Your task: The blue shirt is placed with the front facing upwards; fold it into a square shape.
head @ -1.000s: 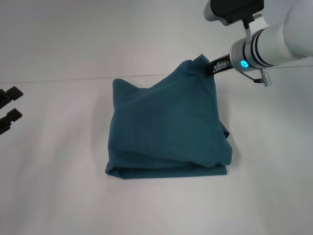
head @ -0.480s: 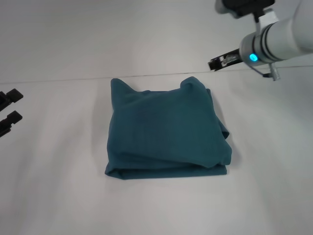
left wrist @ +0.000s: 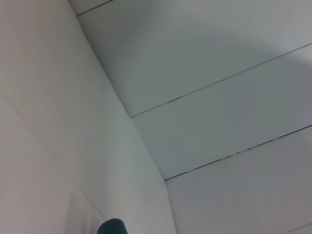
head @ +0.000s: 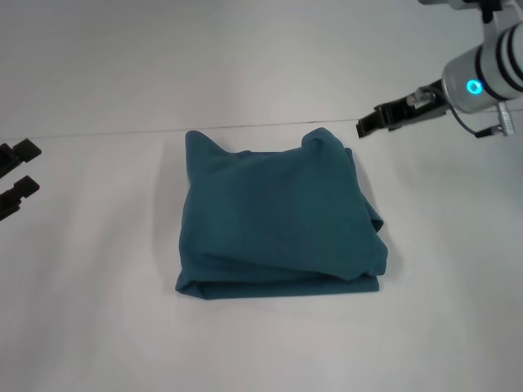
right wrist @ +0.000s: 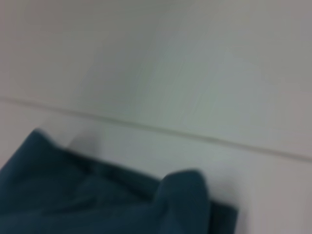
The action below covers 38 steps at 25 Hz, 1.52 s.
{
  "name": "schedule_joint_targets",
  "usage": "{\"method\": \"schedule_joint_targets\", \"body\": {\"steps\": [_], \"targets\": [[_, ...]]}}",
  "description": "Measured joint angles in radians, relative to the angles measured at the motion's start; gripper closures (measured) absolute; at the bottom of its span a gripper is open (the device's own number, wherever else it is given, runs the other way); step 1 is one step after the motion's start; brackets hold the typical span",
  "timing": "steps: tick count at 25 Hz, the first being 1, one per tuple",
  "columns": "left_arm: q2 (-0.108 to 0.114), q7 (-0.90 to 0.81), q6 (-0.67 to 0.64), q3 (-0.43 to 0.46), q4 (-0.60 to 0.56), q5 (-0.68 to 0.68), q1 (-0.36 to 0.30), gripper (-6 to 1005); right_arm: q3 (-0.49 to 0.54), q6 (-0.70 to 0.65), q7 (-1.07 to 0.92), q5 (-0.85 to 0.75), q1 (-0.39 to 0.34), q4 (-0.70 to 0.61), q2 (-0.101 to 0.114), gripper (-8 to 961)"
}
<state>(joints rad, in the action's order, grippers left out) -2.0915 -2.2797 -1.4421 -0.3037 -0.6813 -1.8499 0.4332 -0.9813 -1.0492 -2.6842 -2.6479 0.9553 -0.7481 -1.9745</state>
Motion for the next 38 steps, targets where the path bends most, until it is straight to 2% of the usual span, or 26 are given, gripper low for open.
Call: {"method": "schedule_joint_targets", "body": {"steps": [5,14,22,30,33,38], "targets": [[0.005,-0.008,0.000,0.000,-0.010,0.000,0.007,200,0.019,-0.201,0.001,0.058,-0.033,-0.077,0.010,368],[0.006,-0.010,-0.002,-0.006,-0.011,0.000,0.012,200,0.049,-0.398,0.001,0.073,-0.097,-0.091,-0.007,390],[0.003,-0.009,-0.003,-0.008,-0.006,0.000,0.012,201,0.052,-0.430,0.003,0.106,-0.164,-0.085,-0.015,402],[0.000,-0.003,-0.001,-0.010,-0.003,0.000,0.013,201,0.052,-0.382,0.017,0.109,-0.175,-0.059,-0.051,414],[-0.001,-0.003,-0.001,-0.011,-0.003,0.000,0.013,201,0.049,-0.371,0.012,0.097,-0.172,-0.055,-0.052,419],[-0.001,-0.002,-0.001,-0.011,-0.003,0.000,0.013,201,0.053,-0.367,-0.030,0.030,-0.166,-0.055,-0.041,426]]}}
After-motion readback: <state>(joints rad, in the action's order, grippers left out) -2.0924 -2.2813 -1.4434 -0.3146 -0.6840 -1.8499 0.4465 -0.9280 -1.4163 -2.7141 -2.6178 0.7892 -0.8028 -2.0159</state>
